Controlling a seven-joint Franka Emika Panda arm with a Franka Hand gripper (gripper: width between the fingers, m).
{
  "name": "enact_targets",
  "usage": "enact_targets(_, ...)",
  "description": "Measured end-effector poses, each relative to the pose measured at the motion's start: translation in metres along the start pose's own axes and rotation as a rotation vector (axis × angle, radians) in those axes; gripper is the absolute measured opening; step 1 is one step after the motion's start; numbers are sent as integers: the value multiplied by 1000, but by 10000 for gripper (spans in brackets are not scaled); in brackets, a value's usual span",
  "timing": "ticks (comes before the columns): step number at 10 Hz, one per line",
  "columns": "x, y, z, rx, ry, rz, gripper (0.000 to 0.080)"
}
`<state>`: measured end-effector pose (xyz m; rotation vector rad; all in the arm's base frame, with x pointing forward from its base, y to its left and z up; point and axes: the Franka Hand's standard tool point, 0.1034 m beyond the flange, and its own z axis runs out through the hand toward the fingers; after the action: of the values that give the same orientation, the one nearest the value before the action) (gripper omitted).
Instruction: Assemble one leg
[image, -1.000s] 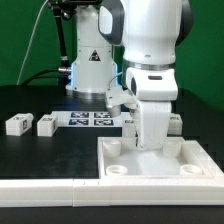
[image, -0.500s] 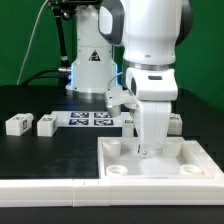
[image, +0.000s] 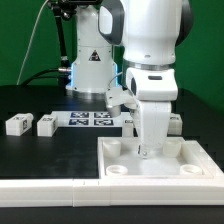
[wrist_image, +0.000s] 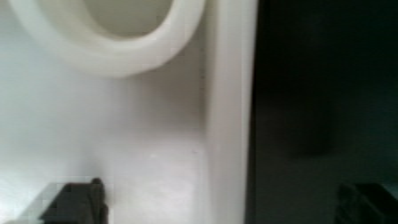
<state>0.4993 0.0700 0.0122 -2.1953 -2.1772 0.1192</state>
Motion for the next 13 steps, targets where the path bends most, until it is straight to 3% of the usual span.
enact_targets(3, 8, -18, -30, -21, -16, 53, 649)
enact_targets(5, 8, -25, -41, -34, -20, 75, 649)
enact_targets(7, 8, -25, -37, -28, -20, 87, 649)
enact_targets(10, 9, -26, -38, -28, -9, 312, 649)
enact_targets(13, 13, -44, -41, -25, 24, 744, 649)
